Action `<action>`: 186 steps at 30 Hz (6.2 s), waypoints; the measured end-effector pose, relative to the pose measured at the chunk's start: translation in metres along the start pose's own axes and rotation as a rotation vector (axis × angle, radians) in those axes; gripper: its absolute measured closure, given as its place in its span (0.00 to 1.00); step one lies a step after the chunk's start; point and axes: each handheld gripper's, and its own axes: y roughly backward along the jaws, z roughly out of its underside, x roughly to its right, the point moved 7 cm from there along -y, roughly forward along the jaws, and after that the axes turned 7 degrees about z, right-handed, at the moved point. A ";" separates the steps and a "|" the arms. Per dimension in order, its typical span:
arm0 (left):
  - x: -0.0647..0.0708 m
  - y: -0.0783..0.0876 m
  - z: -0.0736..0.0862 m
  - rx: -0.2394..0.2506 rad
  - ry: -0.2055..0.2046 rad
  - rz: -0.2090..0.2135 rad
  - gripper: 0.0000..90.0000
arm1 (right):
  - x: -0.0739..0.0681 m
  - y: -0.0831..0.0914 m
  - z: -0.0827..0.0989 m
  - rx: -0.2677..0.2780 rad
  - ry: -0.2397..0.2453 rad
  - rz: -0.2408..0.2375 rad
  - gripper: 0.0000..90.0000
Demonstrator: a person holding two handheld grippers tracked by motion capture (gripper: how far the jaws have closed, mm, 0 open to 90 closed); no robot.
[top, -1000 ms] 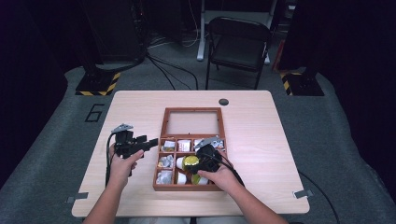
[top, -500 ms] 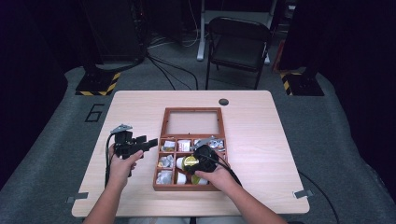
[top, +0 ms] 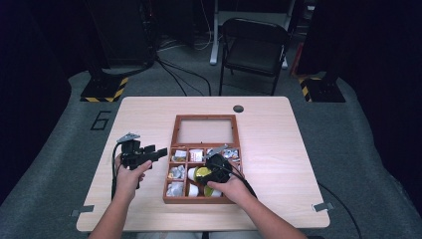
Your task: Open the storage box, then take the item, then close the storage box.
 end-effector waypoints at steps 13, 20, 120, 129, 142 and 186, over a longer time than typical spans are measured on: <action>-0.001 0.000 0.000 0.003 0.006 0.001 0.36 | -0.002 0.010 -0.005 0.030 -0.006 -0.037 0.42; -0.001 -0.001 0.000 -0.002 0.004 0.002 0.36 | -0.007 0.022 -0.011 0.049 0.003 -0.052 0.42; -0.001 -0.026 -0.011 -0.015 -0.004 0.043 0.40 | 0.226 0.107 0.111 0.088 -0.522 0.464 0.37; 0.002 -0.025 -0.011 -0.027 0.002 0.056 0.39 | 0.223 0.116 0.104 0.110 -0.506 0.480 0.37; 0.000 -0.026 -0.011 -0.042 -0.009 0.055 0.37 | 0.209 0.121 0.085 0.147 -0.463 0.448 0.37; 0.005 -0.041 -0.022 -0.092 -0.049 0.075 0.39 | 0.139 0.112 0.008 0.169 -0.287 0.144 0.42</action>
